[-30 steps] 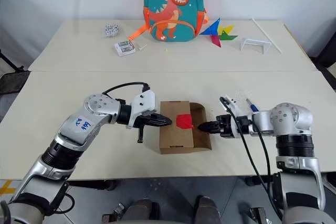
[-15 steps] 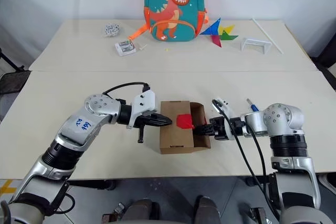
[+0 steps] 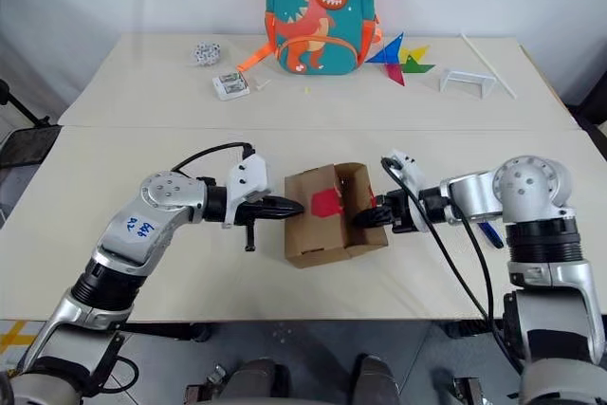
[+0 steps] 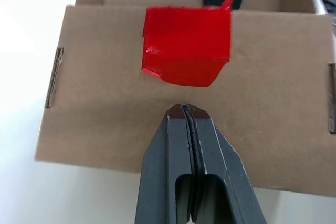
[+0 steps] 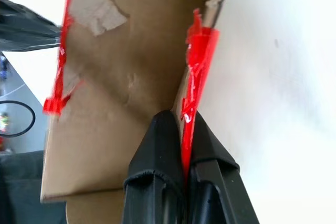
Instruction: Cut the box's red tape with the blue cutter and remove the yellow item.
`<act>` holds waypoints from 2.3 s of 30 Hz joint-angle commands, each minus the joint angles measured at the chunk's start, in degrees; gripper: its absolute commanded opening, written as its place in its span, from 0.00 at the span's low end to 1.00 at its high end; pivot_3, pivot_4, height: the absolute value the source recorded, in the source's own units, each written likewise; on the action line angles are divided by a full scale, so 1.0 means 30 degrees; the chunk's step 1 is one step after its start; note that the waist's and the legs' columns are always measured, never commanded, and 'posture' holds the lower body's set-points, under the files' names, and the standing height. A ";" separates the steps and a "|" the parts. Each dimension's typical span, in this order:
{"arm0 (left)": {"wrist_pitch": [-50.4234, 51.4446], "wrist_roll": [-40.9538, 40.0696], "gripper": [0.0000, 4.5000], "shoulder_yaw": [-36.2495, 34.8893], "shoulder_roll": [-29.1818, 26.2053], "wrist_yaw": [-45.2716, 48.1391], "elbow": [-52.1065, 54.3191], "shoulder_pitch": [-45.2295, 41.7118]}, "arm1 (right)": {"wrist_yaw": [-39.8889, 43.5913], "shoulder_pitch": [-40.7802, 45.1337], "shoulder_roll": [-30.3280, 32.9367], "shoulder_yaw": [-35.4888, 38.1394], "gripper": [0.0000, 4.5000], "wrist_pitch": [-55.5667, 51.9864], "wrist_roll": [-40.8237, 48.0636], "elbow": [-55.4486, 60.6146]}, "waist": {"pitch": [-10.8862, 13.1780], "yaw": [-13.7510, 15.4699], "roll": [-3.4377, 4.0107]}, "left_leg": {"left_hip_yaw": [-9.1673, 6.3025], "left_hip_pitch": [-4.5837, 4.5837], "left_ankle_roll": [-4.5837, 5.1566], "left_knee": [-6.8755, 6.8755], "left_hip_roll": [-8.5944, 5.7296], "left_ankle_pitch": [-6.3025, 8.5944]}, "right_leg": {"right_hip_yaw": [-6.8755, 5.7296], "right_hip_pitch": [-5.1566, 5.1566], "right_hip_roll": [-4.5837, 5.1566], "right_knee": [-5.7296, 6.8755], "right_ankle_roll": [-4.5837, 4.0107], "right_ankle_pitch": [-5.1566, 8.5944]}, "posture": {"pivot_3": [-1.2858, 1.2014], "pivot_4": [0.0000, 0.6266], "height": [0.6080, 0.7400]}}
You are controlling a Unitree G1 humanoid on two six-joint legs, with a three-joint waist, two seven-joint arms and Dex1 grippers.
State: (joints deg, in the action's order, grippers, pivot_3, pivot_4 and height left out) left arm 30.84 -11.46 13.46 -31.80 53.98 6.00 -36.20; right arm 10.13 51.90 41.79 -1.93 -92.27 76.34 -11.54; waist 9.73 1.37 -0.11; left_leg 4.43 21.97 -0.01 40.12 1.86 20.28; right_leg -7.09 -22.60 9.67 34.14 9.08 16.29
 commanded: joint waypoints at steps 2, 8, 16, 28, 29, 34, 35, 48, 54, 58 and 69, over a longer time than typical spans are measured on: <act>0.0196 0.0940 0.00 0.0823 0.0351 -0.0790 -0.1367 0.0886 | -0.2111 0.1884 0.0318 0.0139 0.00 -0.0075 0.3599 0.0612 | 0.0000 0.0051 0.0000 | -0.0001 0.0000 0.0001 0.0004 0.0000 0.0001 | 0.0001 0.0004 0.0000 -0.0001 0.0001 0.0000 | 0.52 0.24 1.00; -0.0112 0.1195 0.00 0.0677 0.1051 -0.1297 -0.1894 0.0939 | -0.5093 0.2886 0.0929 -0.0746 0.00 -0.0075 0.6685 0.0512 | 0.0014 0.0068 -0.0023 | -0.0009 0.0055 0.0005 0.0006 -0.0002 0.0003 | -0.0013 -0.0032 0.0001 -0.0010 0.0001 -0.0001 | 0.52 0.24 1.00; -0.0320 0.1464 0.00 0.0348 0.1461 -0.1621 -0.2109 0.1107 | -0.8671 0.2414 0.2239 -0.3267 0.00 0.2138 1.1327 0.1215 | 0.0024 0.0015 -0.0040 | -0.0058 0.0104 0.0000 -0.0021 0.0004 0.0005 | -0.0098 -0.0062 0.0001 -0.0015 0.0002 -0.0001 | 0.52 0.24 1.00; 0.0536 0.0906 0.00 -0.1020 0.0276 -0.1337 -0.0728 0.1855 | -1.1027 0.1736 0.2799 -0.4543 0.00 0.4081 1.2221 0.1549 | 0.0025 -0.0139 -0.0044 | -0.0043 0.0097 0.0000 -0.0021 0.0020 0.0005 | -0.0094 -0.0061 0.0002 -0.0025 0.0001 -0.0001 | 0.52 0.24 1.00; 0.0555 0.0908 0.00 -0.1072 0.0132 -0.1293 -0.0619 0.1950 | -1.1069 0.1776 0.2793 -0.4594 0.00 0.4103 1.2221 0.1569 | 0.0025 -0.0122 -0.0044 | -0.0044 0.0097 0.0001 -0.0020 0.0021 0.0005 | -0.0093 -0.0061 0.0002 -0.0024 0.0001 -0.0001 | 0.52 0.24 1.00; 0.0215 0.0377 0.00 -0.1905 -0.0578 -0.0905 -0.0091 0.2266 | -1.1354 0.1963 0.2916 -0.4817 0.00 0.4121 1.2220 0.1658 | 0.0025 -0.0113 -0.0043 | -0.0042 0.0096 0.0001 -0.0017 0.0022 0.0005 | -0.0089 -0.0061 0.0002 -0.0023 -0.0001 0.0000 | 0.52 0.24 1.00; -0.0098 0.0093 0.00 -0.2236 -0.0734 -0.0666 0.0107 0.2324 | -1.1389 0.1949 0.2937 -0.4825 0.00 0.4158 1.2220 0.1701 | 0.0025 -0.0109 -0.0043 | -0.0043 0.0097 0.0001 -0.0016 0.0024 0.0005 | -0.0090 -0.0061 0.0002 -0.0023 -0.0001 0.0000 | 0.52 0.24 1.00; 0.1703 -0.5179 0.00 -0.4560 -0.0596 0.0961 0.1441 -0.0913 | -1.1565 0.2461 0.2727 -0.5126 0.00 0.4426 1.1954 0.1556 | 0.0027 -0.0018 -0.0046 | -0.0041 0.0098 0.0000 -0.0010 0.0028 0.0006 | -0.0092 -0.0061 0.0002 -0.0024 -0.0004 0.0001 | 0.52 0.24 1.00; 0.1076 -0.3663 0.00 -0.2295 0.1169 -0.0129 0.0223 -0.1766 | -1.1638 0.2489 0.2520 -0.5123 0.00 0.4492 1.1860 0.1587 | 0.0028 -0.0021 -0.0047 | -0.0040 0.0101 0.0000 -0.0014 0.0024 0.0006 | -0.0094 -0.0058 0.0001 -0.0028 -0.0003 0.0001 | 0.52 0.24 1.00; 0.0809 -0.2574 0.00 -0.1258 0.1744 -0.0895 -0.0417 -0.1620 | -1.1462 0.2543 0.2503 -0.5126 0.00 0.4347 1.1800 0.1714 | 0.0028 -0.0098 -0.0048 | -0.0035 0.0097 0.0000 -0.0016 0.0026 0.0005 | -0.0093 -0.0060 0.0000 -0.0028 -0.0004 0.0001 | 0.52 0.24 1.00; 0.2081 -0.1667 0.00 -0.0943 0.0586 -0.1438 -0.0667 -0.0779 | -0.8844 0.2276 0.2823 -0.4698 0.00 0.3000 0.9917 0.2297 | 0.0027 -0.0084 -0.0047 | -0.0032 0.0086 0.0000 -0.0021 0.0028 0.0006 | -0.0088 -0.0061 0.0000 -0.0027 -0.0004 0.0001 | 0.52 0.24 1.00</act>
State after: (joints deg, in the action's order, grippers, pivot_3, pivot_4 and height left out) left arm 35.08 -18.29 10.11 -28.37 50.52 4.52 -40.11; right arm -17.80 59.52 49.70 -15.09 -80.56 108.52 -6.57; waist 9.81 1.11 -0.25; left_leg 4.33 22.21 -0.01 40.06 1.94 20.30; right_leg -7.36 -22.78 9.67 34.06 9.06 16.30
